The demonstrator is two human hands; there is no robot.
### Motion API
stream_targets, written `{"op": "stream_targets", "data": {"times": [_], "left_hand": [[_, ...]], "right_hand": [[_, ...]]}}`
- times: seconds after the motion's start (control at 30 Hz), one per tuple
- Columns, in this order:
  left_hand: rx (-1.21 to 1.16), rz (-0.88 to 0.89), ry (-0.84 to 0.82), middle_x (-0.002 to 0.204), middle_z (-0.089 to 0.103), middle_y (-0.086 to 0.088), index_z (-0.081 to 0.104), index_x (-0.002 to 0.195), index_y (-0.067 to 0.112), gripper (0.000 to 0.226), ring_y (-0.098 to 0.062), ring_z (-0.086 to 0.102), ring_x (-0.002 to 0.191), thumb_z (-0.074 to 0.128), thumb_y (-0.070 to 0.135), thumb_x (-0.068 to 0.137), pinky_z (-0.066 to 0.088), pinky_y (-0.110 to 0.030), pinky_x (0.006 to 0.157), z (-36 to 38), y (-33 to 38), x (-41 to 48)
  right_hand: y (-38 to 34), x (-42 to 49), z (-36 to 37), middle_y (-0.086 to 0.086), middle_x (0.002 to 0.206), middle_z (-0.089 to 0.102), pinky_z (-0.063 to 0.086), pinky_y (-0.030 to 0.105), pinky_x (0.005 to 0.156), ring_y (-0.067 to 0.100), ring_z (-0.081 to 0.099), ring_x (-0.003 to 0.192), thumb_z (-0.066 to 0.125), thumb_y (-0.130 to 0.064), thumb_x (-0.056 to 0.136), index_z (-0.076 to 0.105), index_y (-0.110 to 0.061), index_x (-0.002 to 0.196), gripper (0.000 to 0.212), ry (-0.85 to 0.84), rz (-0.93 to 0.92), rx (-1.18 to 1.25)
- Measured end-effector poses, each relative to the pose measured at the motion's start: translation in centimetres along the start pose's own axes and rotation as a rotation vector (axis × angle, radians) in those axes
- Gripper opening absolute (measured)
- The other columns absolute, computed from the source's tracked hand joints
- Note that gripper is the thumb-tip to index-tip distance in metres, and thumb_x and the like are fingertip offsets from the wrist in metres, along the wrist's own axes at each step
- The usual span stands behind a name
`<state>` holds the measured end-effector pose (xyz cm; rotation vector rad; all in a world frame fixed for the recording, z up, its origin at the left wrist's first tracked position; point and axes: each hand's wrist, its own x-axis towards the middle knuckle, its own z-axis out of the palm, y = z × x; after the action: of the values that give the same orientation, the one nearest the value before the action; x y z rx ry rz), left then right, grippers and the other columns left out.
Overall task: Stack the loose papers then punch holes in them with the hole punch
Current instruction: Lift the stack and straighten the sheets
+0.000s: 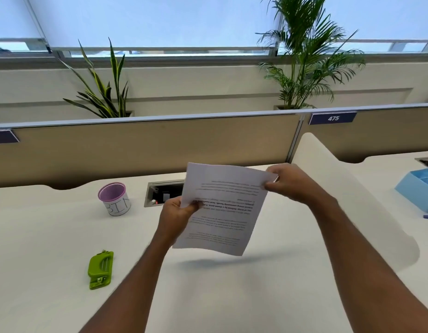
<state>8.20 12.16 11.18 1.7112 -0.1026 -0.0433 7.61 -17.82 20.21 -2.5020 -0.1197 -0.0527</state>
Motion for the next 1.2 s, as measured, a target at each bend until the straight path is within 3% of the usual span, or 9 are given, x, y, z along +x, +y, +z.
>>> {"op": "stream_targets", "data": {"times": [0.17,0.3,0.43,0.53,0.67,0.83,0.97,1.1,1.2], "left_hand": [[-0.151,-0.061,0.033,0.088,0.078,-0.002,0.076,0.082,0.026,0.012,-0.027,0.073,0.074,0.073,0.03,0.072,0.059,-0.043,0.068,-0.2,-1.0,-0.4],[-0.192,-0.07,0.122,0.083,0.077,0.001,0.076,0.078,0.03,0.007,-0.02,0.069,0.068,0.073,0.032,0.072,0.056,-0.035,0.062,0.9,-1.7,-1.2],[-0.188,-0.095,0.189,0.068,0.073,0.004,0.075,0.07,0.025,0.013,-0.015,0.063,0.063,0.076,0.018,0.081,0.052,-0.024,0.053,1.5,-3.1,-2.3],[-0.113,-0.081,0.201,0.066,0.072,0.01,0.074,0.068,0.029,0.019,-0.012,0.061,0.064,0.074,0.018,0.083,0.051,-0.023,0.056,1.9,-4.1,-3.1],[-0.09,-0.044,0.203,0.072,0.074,0.009,0.073,0.075,0.032,0.012,-0.011,0.068,0.068,0.074,0.022,0.082,0.053,-0.017,0.054,1.9,-4.3,-2.7],[-0.089,-0.135,0.25,0.073,0.074,0.009,0.072,0.071,0.03,0.012,-0.02,0.069,0.075,0.076,0.023,0.079,0.057,-0.035,0.066,2.4,-5.3,-3.1],[-0.119,-0.101,0.259,0.081,0.076,0.008,0.072,0.083,0.03,0.006,-0.014,0.071,0.076,0.074,0.033,0.079,0.059,-0.034,0.064,2.2,-5.3,-2.7],[-0.082,-0.159,0.235,0.094,0.074,0.001,0.069,0.096,0.024,0.012,-0.024,0.07,0.087,0.073,0.027,0.085,0.061,-0.041,0.072,2.8,-5.7,-3.0],[-0.032,-0.121,0.202,0.089,0.073,0.005,0.068,0.087,0.032,0.006,-0.022,0.07,0.083,0.072,0.03,0.084,0.06,-0.036,0.066,2.9,-5.3,-3.1]], "right_hand": [[1.5,-1.2,3.5,0.003,0.09,0.077,0.054,0.022,0.074,0.011,0.07,0.08,0.069,0.004,0.081,0.07,-0.006,0.095,0.017,-0.081,-0.001,0.78],[1.7,-2.1,8.8,0.014,0.11,0.073,0.057,0.035,0.083,0.027,0.069,0.1,0.07,-0.001,0.076,0.068,-0.006,0.109,0.034,-0.105,0.001,1.012],[2.1,-3.1,13.0,0.008,0.106,0.075,0.055,0.045,0.087,0.029,0.067,0.102,0.072,-0.013,0.07,0.074,-0.023,0.097,0.029,0.077,0.162,0.932],[2.2,-3.6,14.3,-0.003,0.095,0.077,0.057,0.038,0.081,0.028,0.07,0.098,0.071,-0.021,0.069,0.074,-0.028,0.088,0.02,0.132,0.228,0.854],[2.0,-3.3,14.2,-0.015,0.086,0.076,0.055,0.017,0.064,0.005,0.07,0.082,0.069,-0.017,0.075,0.074,-0.038,0.085,0.024,0.202,0.188,0.814],[2.4,-3.6,14.3,-0.008,0.09,0.074,0.056,0.026,0.067,0.021,0.069,0.088,0.065,-0.013,0.087,0.069,-0.028,0.086,0.016,0.163,0.221,0.681],[1.6,-3.1,13.7,-0.009,0.086,0.074,0.057,0.023,0.057,0.014,0.071,0.075,0.062,-0.035,0.084,0.069,-0.036,0.086,0.008,0.211,0.137,0.621],[2.2,-3.5,15.1,0.006,0.101,0.075,0.059,0.043,0.077,0.023,0.07,0.09,0.063,-0.021,0.091,0.072,-0.011,0.105,0.019,0.134,0.192,0.546],[2.7,-3.9,15.4,0.006,0.097,0.075,0.06,0.041,0.073,0.024,0.07,0.089,0.063,-0.02,0.092,0.072,-0.009,0.102,0.018,0.178,0.23,0.564]]}}
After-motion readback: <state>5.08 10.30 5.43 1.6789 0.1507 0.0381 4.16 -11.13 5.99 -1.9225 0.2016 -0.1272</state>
